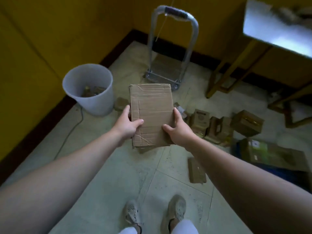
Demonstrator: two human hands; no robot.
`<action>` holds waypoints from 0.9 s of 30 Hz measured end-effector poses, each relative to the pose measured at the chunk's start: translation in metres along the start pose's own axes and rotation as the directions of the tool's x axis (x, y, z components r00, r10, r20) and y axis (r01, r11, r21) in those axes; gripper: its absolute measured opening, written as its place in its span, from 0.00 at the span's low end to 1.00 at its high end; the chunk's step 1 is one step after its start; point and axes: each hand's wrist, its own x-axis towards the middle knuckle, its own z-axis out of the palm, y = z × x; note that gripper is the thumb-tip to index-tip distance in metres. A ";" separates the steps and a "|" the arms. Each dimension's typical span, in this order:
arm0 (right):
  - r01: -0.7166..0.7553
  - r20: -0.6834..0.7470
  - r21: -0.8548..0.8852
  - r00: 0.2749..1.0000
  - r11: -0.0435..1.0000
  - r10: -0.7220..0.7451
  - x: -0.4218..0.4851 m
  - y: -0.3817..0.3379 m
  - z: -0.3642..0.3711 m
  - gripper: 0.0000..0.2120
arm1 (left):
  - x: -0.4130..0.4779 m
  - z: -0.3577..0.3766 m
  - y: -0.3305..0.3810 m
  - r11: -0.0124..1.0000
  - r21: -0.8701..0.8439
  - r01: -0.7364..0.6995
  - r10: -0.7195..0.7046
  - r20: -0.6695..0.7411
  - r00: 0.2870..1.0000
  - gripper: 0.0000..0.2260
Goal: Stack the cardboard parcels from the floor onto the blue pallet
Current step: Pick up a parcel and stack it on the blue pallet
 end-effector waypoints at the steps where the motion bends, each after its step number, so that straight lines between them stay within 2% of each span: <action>1: 0.005 -0.041 0.030 0.999 1.000 -0.004 -0.014 -0.001 -0.019 0.38 | -0.007 0.009 0.020 0.999 0.024 -0.040 0.039 0.033 0.999 0.38; 4: 0.030 -0.171 0.090 0.985 0.996 -0.014 -0.053 0.005 -0.077 0.39 | -0.030 0.047 0.075 0.987 0.084 -0.138 0.126 0.138 0.982 0.37; 7: 0.052 -0.282 0.114 0.959 0.992 -0.018 -0.096 0.024 -0.137 0.39 | -0.061 0.099 0.120 0.950 0.142 -0.279 0.253 0.182 0.950 0.36; 10: 0.100 -0.363 0.180 0.931 0.979 -0.029 -0.143 0.055 -0.199 0.38 | -0.099 0.162 0.156 0.919 0.125 -0.373 0.329 0.277 0.903 0.34; 13: 0.090 -0.444 0.195 0.896 0.977 0.006 -0.193 0.096 -0.261 0.38 | -0.144 0.234 0.183 0.929 0.077 -0.362 0.308 0.383 0.871 0.33; 19: 0.110 -0.591 0.209 0.806 0.972 0.036 -0.285 0.195 -0.365 0.38 | -0.234 0.379 0.208 0.908 -0.017 -0.418 0.367 0.515 0.775 0.27; 23: 0.111 -0.672 0.230 0.737 0.967 0.075 -0.332 0.247 -0.413 0.38 | -0.281 0.454 0.215 0.897 0.041 -0.439 0.346 0.554 0.758 0.28; 27: 0.134 -0.708 0.303 0.694 0.943 0.129 -0.365 0.293 -0.445 0.37 | -0.311 0.512 0.218 0.880 0.116 -0.460 0.265 0.684 0.679 0.34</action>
